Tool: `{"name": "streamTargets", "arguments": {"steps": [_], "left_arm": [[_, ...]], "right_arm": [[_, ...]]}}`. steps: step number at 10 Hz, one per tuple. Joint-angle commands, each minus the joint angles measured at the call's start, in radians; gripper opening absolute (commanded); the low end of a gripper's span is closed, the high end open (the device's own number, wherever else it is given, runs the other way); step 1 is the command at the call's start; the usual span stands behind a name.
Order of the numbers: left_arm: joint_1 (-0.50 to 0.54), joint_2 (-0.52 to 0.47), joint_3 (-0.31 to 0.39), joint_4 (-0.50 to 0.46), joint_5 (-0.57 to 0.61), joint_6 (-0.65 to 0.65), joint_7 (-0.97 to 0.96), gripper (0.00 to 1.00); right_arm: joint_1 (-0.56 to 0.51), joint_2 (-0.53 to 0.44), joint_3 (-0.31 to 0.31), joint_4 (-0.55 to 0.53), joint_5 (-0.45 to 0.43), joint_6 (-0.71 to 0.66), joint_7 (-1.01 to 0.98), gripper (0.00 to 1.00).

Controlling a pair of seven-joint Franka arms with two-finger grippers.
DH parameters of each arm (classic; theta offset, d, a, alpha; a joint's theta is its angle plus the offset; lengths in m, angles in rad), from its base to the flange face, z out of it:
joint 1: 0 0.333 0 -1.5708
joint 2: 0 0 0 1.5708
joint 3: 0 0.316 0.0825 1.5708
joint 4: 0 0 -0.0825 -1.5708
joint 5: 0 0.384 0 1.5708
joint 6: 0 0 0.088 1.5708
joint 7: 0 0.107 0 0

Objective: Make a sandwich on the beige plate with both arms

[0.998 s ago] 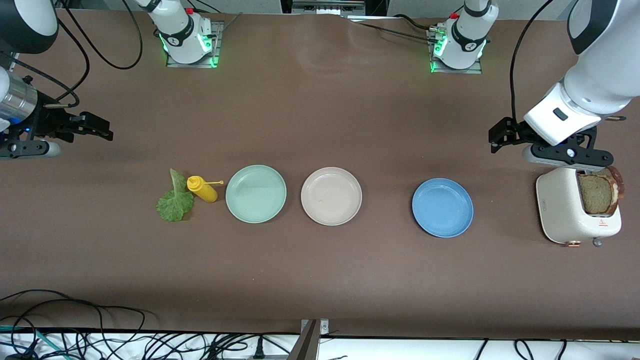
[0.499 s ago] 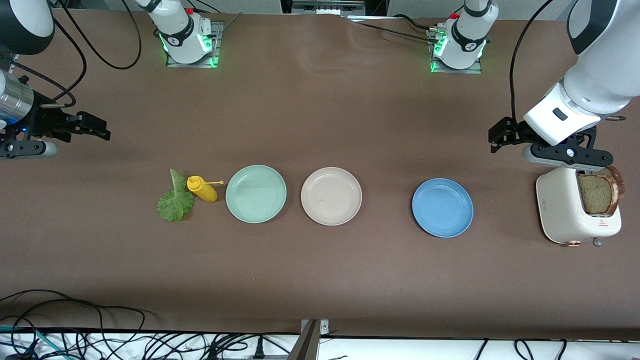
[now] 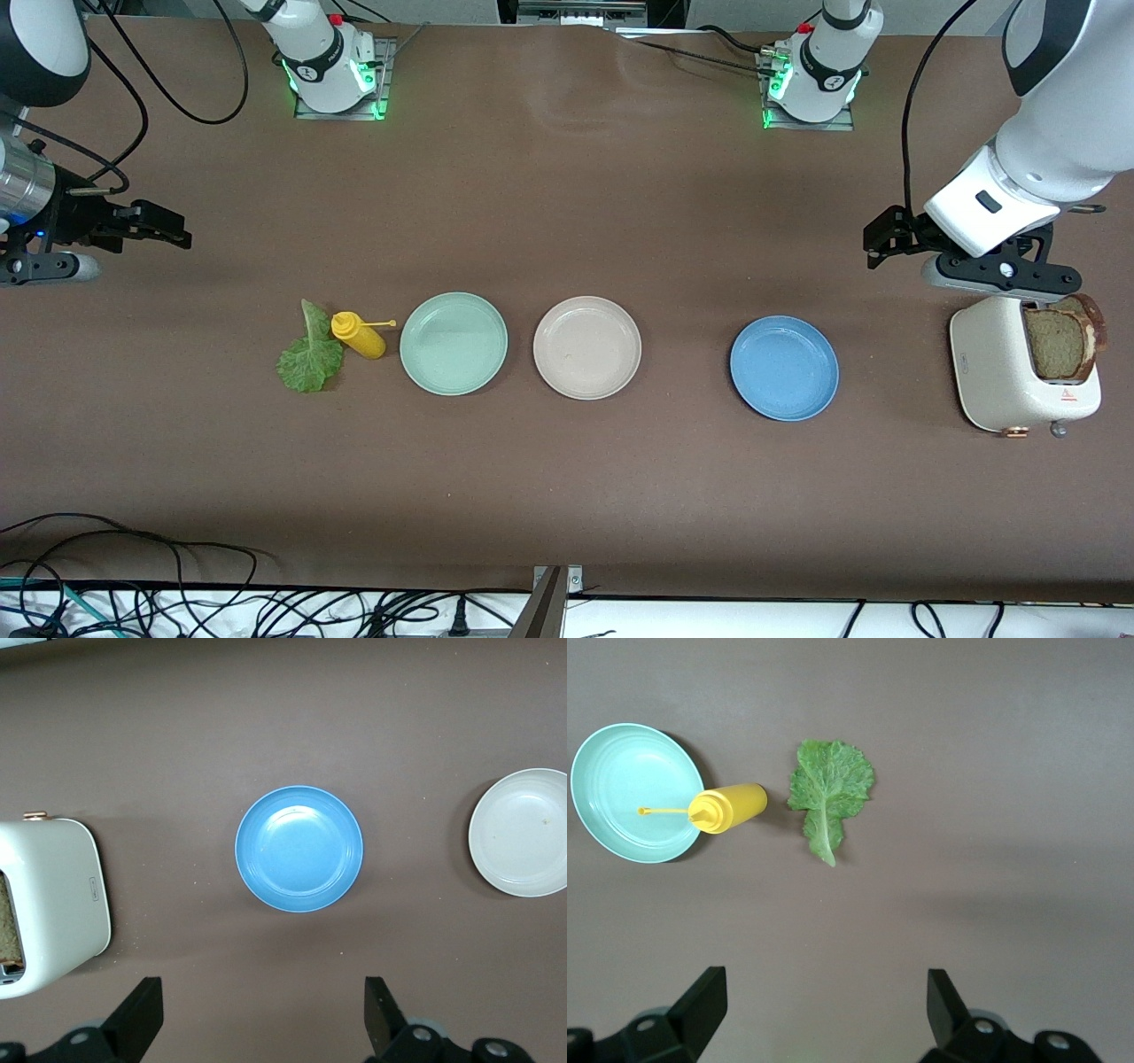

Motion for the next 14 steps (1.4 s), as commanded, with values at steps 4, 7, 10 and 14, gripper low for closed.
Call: {"name": "streamTargets", "arguments": {"steps": [4,7,10,14], "left_arm": [[-0.004,-0.004,0.007,0.005,-0.02,-0.01,0.017,1.0],[-0.004,-0.004,0.007,-0.001,-0.022,-0.013,0.017,1.0],[-0.002,-0.004,0.007,0.0,-0.022,-0.011,0.017,1.0],[0.0,-0.004,0.007,0.0,-0.02,-0.011,0.015,1.0]], "right_arm": [[-0.005,-0.003,-0.003,0.009,0.021,-0.01,-0.017,1.0],[-0.006,0.0,-0.021,0.008,0.023,0.002,-0.019,1.0],[-0.003,-0.001,-0.02,0.01,0.027,0.012,-0.017,1.0],[-0.003,-0.006,-0.021,0.016,0.027,0.054,-0.017,1.0]]}}
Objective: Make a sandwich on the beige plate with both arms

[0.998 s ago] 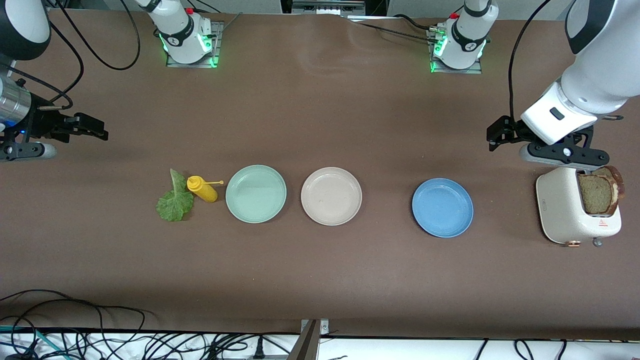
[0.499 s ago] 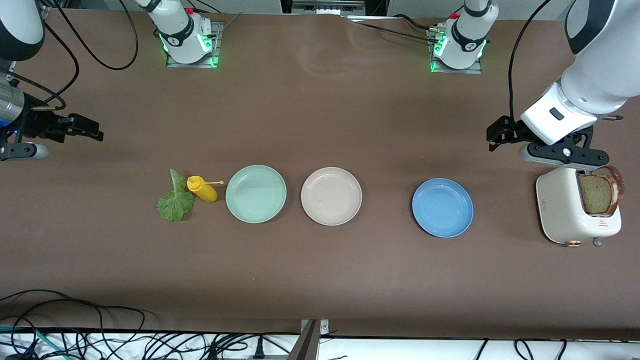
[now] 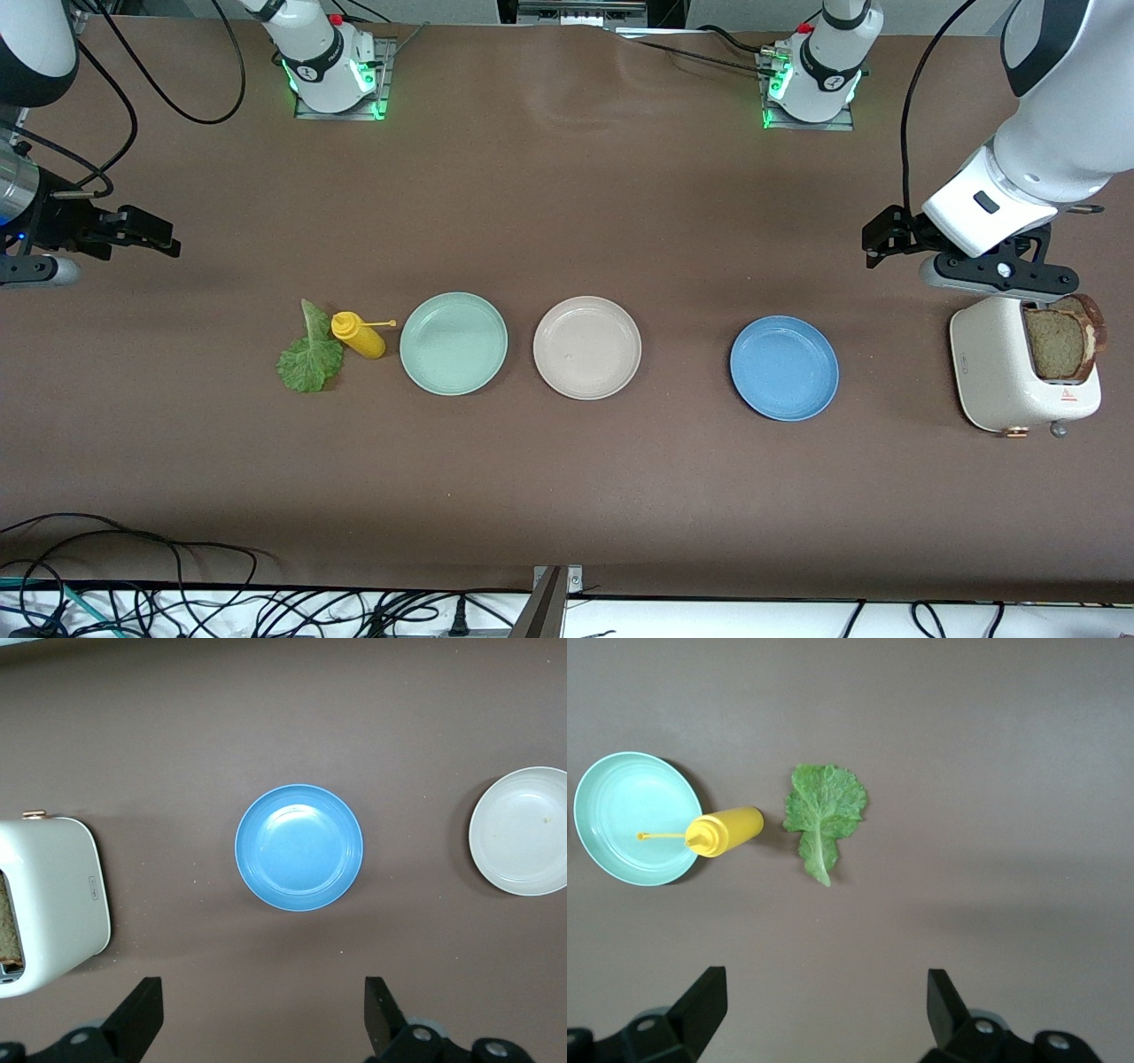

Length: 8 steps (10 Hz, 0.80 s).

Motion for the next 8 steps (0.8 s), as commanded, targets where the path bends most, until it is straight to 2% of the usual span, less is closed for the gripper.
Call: {"name": "streamTargets", "arguments": {"steps": [1,4,8], "left_arm": [[-0.002,-0.004,0.006,0.002,-0.02,-0.01,0.015,1.0],[-0.002,-0.002,0.006,0.0,-0.02,-0.01,0.015,1.0],[-0.002,-0.002,0.005,0.0,-0.02,-0.01,0.015,1.0]], "right_arm": [[-0.004,-0.005,-0.001,0.014,0.02,0.009,-0.014,1.0],[0.005,-0.013,0.012,0.014,0.017,0.055,0.0,1.0],[0.002,-0.019,0.005,0.021,0.016,0.041,-0.017,1.0]]}}
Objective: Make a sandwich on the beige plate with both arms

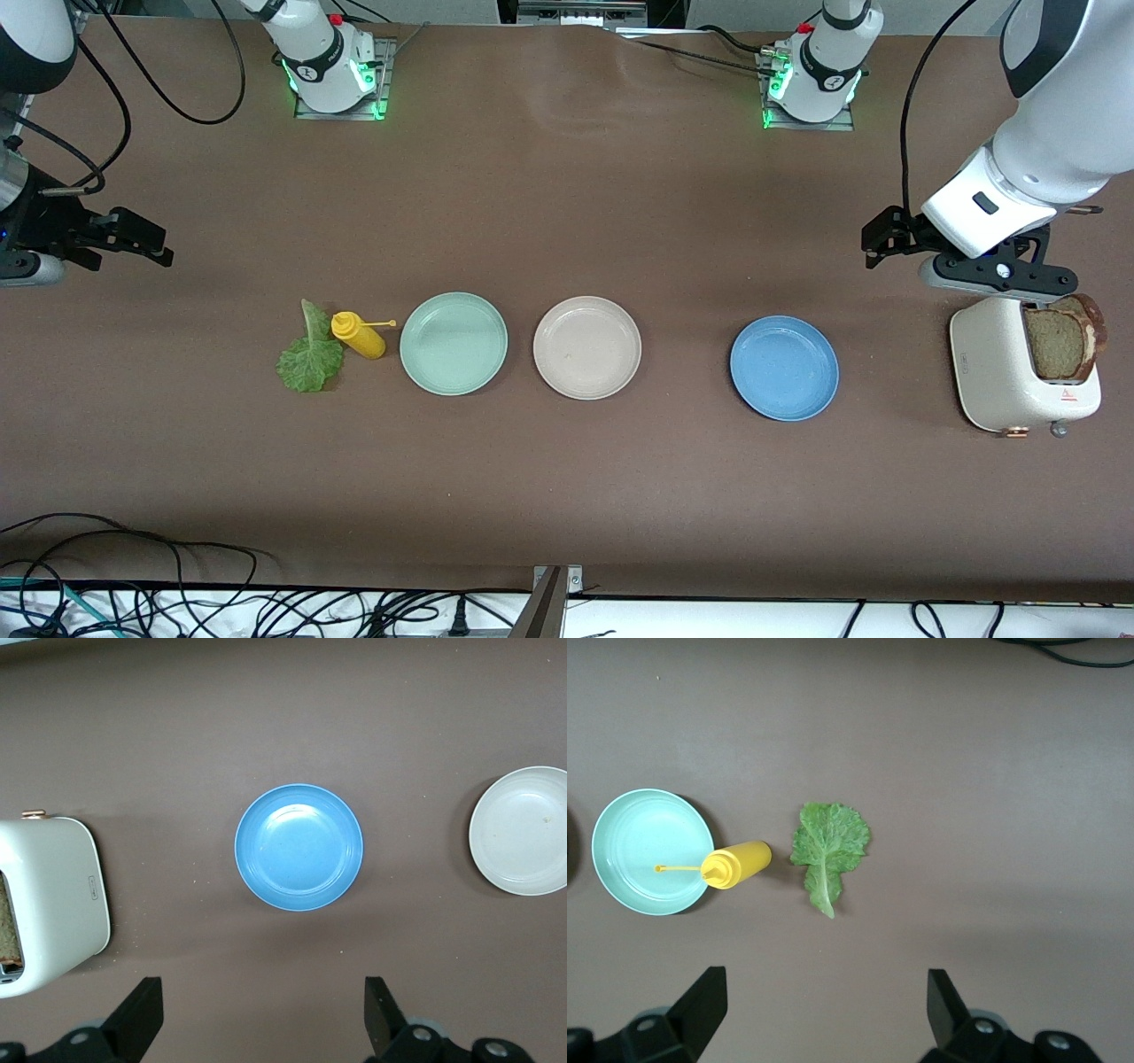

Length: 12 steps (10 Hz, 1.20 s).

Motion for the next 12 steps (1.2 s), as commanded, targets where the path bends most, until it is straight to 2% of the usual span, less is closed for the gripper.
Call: {"name": "streamTargets", "arguments": {"steps": [1,12], "left_arm": [[-0.003,-0.004,0.005,0.002,-0.02,-0.01,0.015,1.0],[0.001,-0.004,0.005,-0.003,-0.022,-0.008,0.015,1.0]], "right_arm": [[-0.002,-0.006,-0.003,0.008,0.013,-0.018,-0.017,1.0],[0.0,0.013,0.003,0.025,0.013,-0.014,0.0,1.0]]}}
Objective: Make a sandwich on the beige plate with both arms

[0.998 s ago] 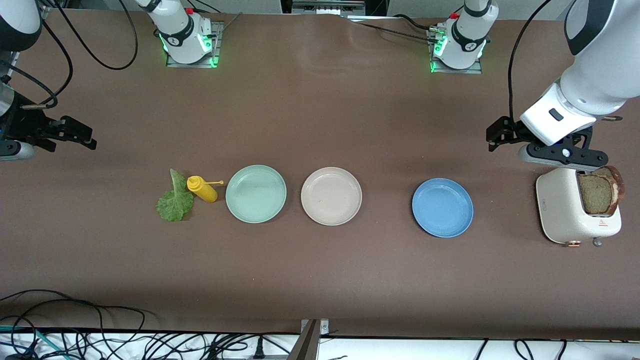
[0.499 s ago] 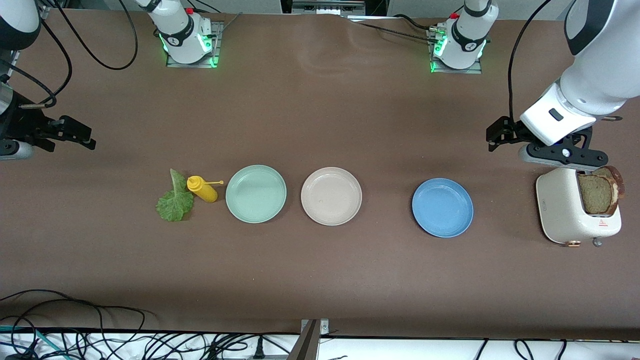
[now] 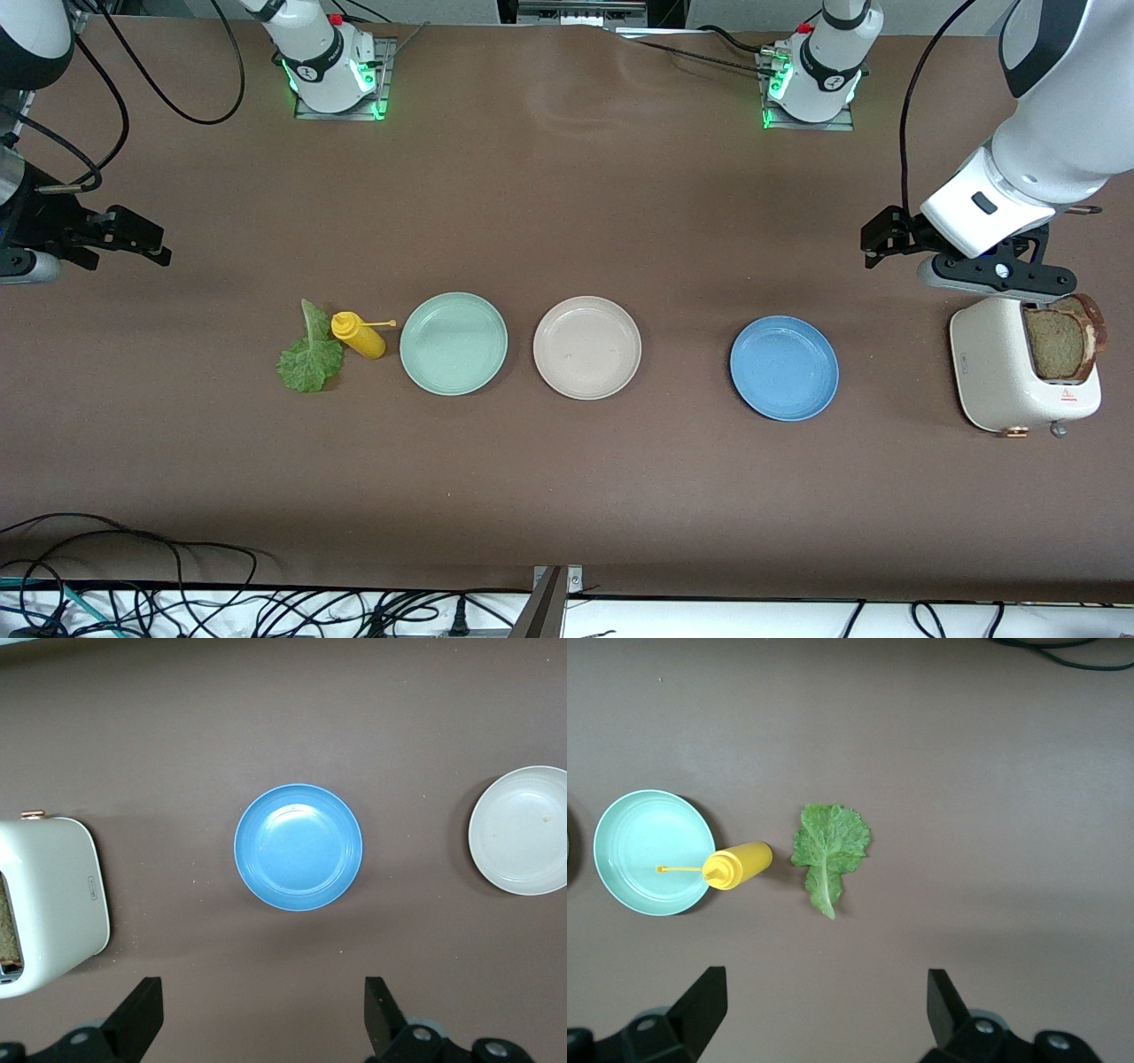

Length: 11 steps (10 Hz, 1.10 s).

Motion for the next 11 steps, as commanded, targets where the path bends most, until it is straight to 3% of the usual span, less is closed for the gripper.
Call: {"name": "streamTargets", "arguments": {"steps": [1,2,5,8,11], "left_arm": [[-0.001,0.016,0.008,0.003,-0.011,0.006,0.026,1.0],[0.0,0.036,0.005,0.004,0.041,0.016,0.028,1.0],[0.07,0.043,0.014,0.011,0.052,0.016,0.035,1.0],[0.176,0.105,0.017,0.011,0.064,0.036,0.041,1.0],[0.213,0.161,0.019,0.011,0.158,0.11,0.041,1.0]], "right_arm": [[0.0,0.011,0.003,0.014,0.014,-0.006,0.0,1.0],[0.0,0.04,0.004,0.016,0.016,0.001,0.0,1.0],[0.005,0.086,0.004,0.017,0.007,0.007,-0.008,1.0],[0.01,0.198,0.003,0.017,0.013,0.024,-0.006,1.0],[0.008,0.287,0.003,0.014,0.013,0.024,-0.016,1.0]]}}
